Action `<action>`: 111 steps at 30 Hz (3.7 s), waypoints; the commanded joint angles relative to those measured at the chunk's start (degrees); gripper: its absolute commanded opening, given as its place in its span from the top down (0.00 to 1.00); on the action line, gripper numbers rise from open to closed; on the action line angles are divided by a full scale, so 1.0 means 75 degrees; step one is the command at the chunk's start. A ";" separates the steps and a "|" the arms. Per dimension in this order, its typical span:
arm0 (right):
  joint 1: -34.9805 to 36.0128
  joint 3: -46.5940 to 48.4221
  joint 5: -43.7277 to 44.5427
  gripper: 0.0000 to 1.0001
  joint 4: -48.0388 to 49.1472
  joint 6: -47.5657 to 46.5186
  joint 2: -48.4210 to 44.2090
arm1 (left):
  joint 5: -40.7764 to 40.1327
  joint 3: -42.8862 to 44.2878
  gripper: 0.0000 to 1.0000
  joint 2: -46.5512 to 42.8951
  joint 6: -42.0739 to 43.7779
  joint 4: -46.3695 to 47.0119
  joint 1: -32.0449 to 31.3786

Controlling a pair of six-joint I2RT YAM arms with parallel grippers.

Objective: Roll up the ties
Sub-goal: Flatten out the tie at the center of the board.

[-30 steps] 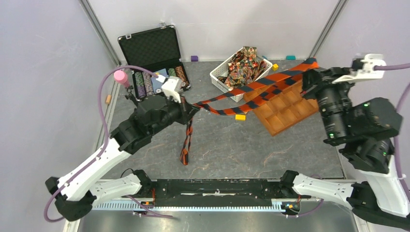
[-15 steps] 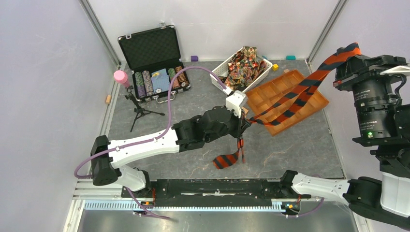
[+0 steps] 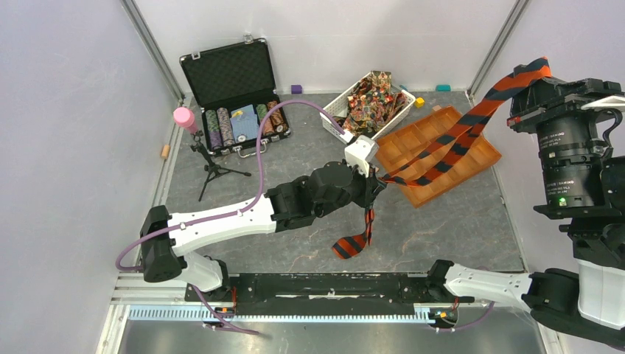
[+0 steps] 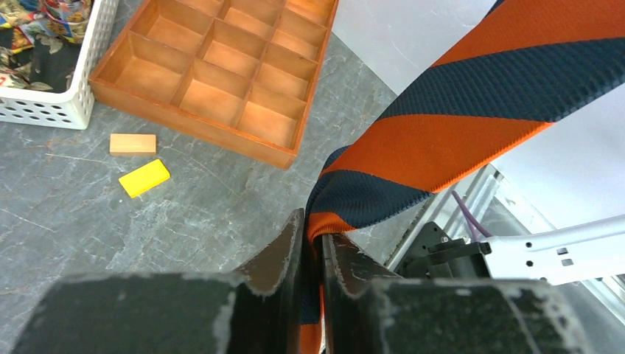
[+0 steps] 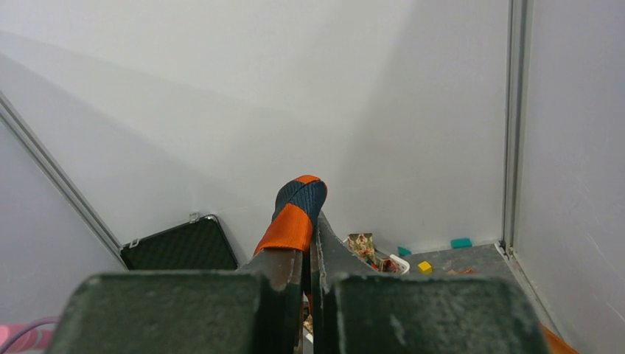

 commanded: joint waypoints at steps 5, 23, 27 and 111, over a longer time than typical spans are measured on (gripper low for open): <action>0.0011 0.0056 -0.0350 1.00 0.0989 0.0232 0.0349 | -0.0297 -0.0295 0.70 -0.0044 -0.0103 0.0337 -0.0116; -0.0001 0.0977 0.0496 1.00 0.1791 -0.0883 0.1099 | 0.0053 -0.0927 0.46 -0.0915 -0.0467 0.0552 -0.0437; 0.0081 0.1136 0.1375 1.00 0.2374 -0.2069 0.0967 | -0.0309 -0.1141 0.44 -0.1642 -0.0424 0.0200 -0.0438; 0.0867 -0.5385 -0.6419 0.02 0.7012 0.2288 0.7031 | -0.4661 -0.2418 0.34 -0.7248 -0.2717 -0.5282 -0.0435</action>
